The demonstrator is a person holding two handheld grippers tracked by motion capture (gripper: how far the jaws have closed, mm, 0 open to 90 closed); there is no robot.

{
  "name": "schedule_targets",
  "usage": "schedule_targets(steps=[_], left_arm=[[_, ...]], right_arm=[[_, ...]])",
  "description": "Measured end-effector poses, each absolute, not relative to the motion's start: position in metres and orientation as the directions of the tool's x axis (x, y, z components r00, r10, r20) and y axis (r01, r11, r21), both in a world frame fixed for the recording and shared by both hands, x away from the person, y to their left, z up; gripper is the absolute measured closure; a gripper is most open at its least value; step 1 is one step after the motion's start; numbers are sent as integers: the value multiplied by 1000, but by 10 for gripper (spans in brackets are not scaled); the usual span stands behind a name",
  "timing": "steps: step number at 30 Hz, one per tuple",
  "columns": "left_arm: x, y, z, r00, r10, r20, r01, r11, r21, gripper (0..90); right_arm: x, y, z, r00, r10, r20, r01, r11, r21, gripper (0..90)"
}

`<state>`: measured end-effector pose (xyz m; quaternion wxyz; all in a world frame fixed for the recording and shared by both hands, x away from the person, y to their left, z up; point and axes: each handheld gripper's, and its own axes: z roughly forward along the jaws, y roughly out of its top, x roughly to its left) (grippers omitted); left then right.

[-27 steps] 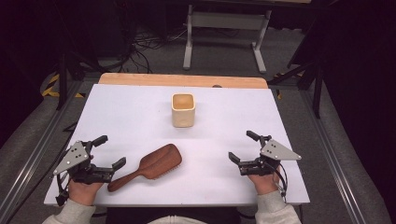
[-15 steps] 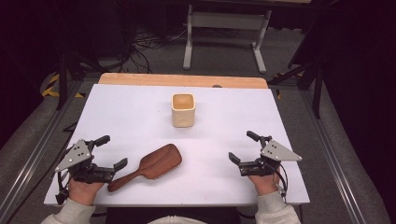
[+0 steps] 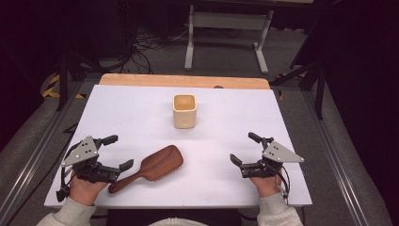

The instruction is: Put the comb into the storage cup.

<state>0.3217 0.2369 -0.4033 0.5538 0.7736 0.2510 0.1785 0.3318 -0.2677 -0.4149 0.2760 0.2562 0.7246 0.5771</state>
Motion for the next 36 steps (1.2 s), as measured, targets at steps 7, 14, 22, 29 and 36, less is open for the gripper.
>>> schedule_targets(steps=[7, 14, 22, 29, 36], left_arm=[[328, 227, -400, 849, 528, -16, 208, -307, 929, 39], [334, 220, -394, 876, 482, -15, 228, -386, 894, 49], [338, 213, -388, 890, 455, -21, 256, -462, 849, 52], [342, 207, -389, 897, 439, -43, 302, -540, 785, 61], [346, 201, -391, 903, 427, -53, 332, -614, 717, 65]], right_arm=[[333, -267, -416, -721, 686, -97, 61, 202, 977, 20], [334, -266, -417, -728, 679, -97, 62, 206, 977, 20], [334, -265, -418, -733, 673, -99, 69, 219, 973, 22], [333, -264, -418, -736, 670, -97, 69, 216, 974, 22], [333, -263, -418, -739, 666, -104, 66, 224, 972, 22]])
